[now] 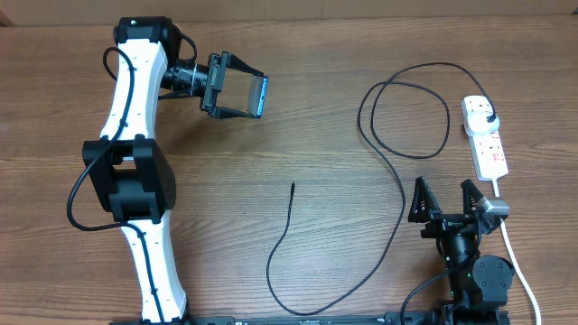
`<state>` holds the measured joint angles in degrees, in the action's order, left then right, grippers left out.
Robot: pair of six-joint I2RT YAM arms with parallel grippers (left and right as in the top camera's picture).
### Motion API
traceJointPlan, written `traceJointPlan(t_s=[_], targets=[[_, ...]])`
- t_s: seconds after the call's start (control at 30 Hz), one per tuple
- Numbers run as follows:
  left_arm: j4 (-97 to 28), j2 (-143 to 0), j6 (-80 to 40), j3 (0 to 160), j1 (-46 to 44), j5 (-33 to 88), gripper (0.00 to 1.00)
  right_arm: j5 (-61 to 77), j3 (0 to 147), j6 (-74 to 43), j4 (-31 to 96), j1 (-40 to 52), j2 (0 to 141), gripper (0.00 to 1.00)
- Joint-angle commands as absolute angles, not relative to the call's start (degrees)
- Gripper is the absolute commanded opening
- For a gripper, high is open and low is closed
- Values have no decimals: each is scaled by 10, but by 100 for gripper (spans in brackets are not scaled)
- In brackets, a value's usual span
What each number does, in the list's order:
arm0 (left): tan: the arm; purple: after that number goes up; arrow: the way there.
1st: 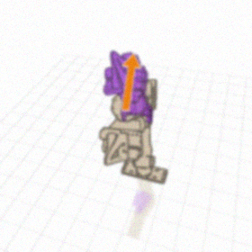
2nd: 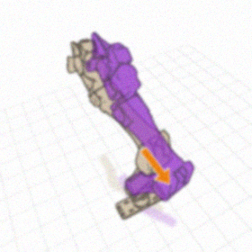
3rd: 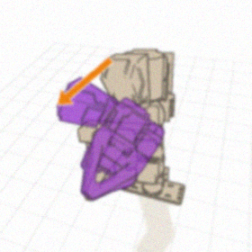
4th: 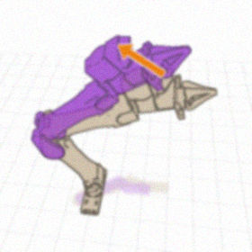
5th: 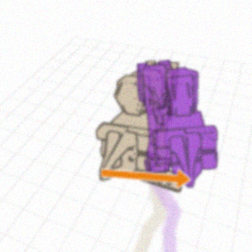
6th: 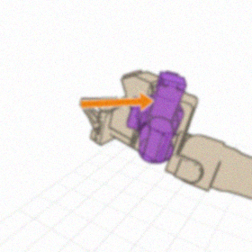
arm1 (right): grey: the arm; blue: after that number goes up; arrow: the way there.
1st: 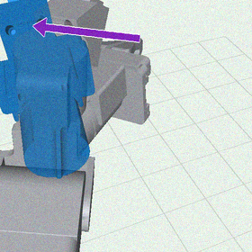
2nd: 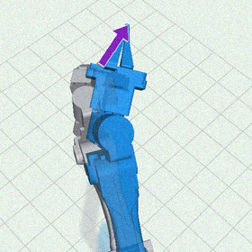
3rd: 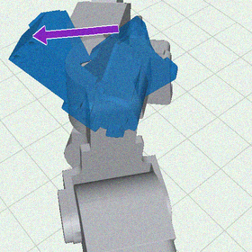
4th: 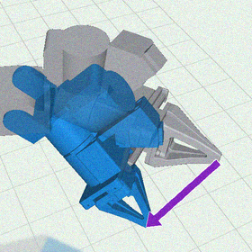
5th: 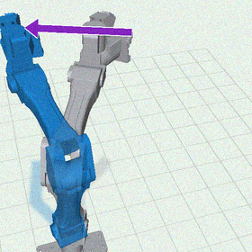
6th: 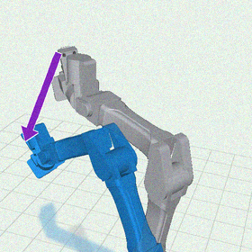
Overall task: Plug charger to phone and switch on socket
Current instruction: 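Lift the phone upright with the left gripper, then move the right gripper to the phone and grasp its side edge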
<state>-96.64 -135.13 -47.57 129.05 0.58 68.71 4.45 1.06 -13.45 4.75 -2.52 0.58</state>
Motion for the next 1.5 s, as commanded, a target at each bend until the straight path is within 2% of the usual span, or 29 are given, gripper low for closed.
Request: traceJointPlan(t_s=[0.0,0.7,0.93,1.17,1.37,1.47], targets=[[-968,-1343,-463,1305,7,703,4,41,4,-133,46,-22,2,100],[-968,-1343,-463,1305,7,698,4,41,4,-133,44,-22,2,100],[-968,-1343,-476,1305,6,654,4,64,4,-137,42,-22,2,100],[-954,-1343,-528,1305,-8,557,4,91,5,-306,39,-23,3,100],[-928,-1343,-547,1305,-18,500,4,106,23,-364,52,-23,16,100],[-920,-1343,-558,1305,-19,469,4,117,88,-361,78,-23,92,100]])
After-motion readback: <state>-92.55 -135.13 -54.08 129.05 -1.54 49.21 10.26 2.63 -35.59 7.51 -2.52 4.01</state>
